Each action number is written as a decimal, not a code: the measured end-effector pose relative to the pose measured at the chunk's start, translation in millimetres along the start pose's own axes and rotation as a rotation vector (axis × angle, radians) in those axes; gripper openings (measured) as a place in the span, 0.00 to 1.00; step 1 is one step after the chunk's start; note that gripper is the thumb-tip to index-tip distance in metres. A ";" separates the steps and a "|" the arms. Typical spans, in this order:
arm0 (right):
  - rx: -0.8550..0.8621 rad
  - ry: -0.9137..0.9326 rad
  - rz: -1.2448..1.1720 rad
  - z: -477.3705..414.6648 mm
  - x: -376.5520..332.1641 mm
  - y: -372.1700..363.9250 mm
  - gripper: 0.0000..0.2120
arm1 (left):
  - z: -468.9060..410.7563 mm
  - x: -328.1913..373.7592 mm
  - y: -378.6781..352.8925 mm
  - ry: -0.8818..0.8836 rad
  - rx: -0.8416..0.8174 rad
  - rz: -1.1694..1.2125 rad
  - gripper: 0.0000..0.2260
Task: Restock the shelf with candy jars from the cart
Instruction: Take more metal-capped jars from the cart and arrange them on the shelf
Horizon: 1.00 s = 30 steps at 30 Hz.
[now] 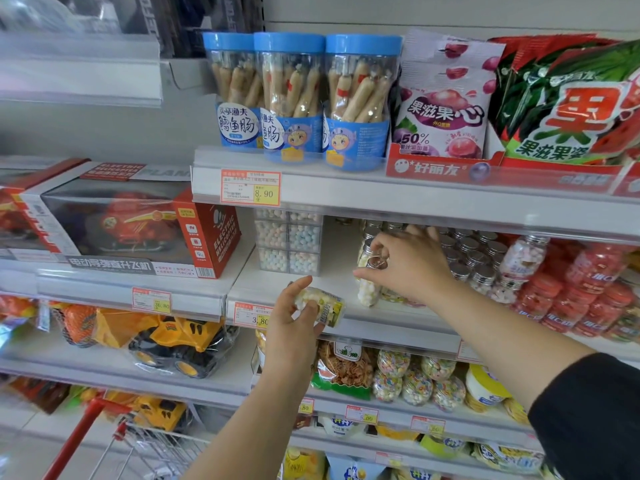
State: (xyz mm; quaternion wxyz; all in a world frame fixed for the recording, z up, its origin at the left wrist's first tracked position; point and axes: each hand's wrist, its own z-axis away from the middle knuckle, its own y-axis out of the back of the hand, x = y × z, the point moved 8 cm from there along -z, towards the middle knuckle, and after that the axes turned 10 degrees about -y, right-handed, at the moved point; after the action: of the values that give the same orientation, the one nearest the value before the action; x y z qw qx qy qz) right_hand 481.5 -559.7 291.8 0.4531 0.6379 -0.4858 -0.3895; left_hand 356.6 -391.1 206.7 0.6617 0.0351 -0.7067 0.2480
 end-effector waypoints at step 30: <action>-0.405 0.082 -0.661 71.8 -16.8 -0.4 0.28 | 0.8 36.5 -40.5 -0.280 -0.255 -0.338 0.35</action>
State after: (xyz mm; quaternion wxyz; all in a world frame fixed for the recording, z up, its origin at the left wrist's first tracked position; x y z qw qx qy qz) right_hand 410.5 -557.6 271.9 0.4391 0.6726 -0.1490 -0.5767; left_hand 366.7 -416.6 253.7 0.5887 0.1029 -0.8010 0.0353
